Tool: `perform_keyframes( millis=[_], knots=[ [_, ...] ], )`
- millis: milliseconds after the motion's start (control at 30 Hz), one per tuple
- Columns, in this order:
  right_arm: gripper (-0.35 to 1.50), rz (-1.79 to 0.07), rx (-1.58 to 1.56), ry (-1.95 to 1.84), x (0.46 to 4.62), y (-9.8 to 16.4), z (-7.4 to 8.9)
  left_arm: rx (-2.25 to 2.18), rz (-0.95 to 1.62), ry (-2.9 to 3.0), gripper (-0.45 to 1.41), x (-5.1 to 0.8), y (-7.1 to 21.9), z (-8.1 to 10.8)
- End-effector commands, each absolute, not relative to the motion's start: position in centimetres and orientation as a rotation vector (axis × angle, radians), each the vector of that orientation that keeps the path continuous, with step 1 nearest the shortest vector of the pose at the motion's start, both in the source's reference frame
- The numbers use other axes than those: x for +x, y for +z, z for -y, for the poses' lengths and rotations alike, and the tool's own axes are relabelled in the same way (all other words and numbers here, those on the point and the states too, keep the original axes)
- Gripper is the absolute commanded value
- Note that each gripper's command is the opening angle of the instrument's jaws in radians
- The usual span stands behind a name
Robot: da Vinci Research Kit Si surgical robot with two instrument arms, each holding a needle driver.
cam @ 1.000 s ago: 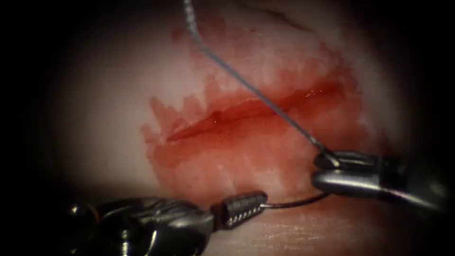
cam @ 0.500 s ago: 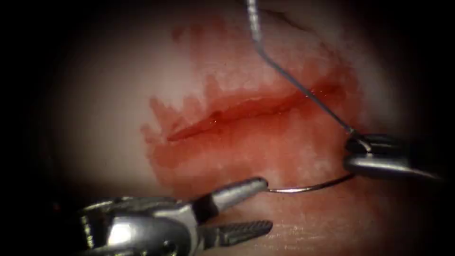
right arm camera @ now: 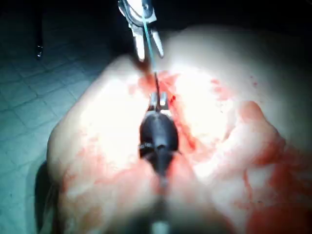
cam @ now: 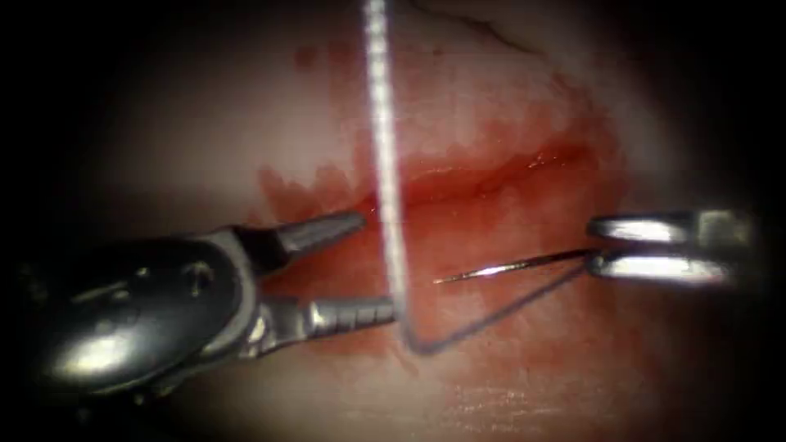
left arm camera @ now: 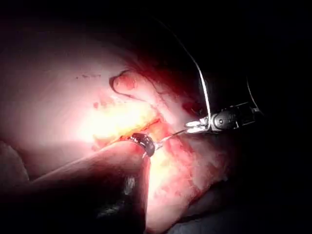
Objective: Wound Closure
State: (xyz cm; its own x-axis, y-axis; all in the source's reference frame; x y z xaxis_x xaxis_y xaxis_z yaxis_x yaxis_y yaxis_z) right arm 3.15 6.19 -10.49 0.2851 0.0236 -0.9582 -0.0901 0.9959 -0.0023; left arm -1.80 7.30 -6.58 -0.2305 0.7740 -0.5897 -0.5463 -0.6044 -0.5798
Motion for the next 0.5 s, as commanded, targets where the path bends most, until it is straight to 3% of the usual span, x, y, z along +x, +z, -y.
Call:
perform_keyframes(
  millis=[33, 500],
  knots=[
    [-0.35, -1.287, -0.062, 0.034, 3.28, -10.46, -6.22, -1.118, 0.317, 1.942, 0.53, -1.88, -6.52, -7.36],
    [-0.35, -1.275, -0.135, -0.195, 3.48, -10.55, -6.05, -1.036, 0.374, 1.985, 0.60, -2.17, -6.29, -7.55]
  ],
)
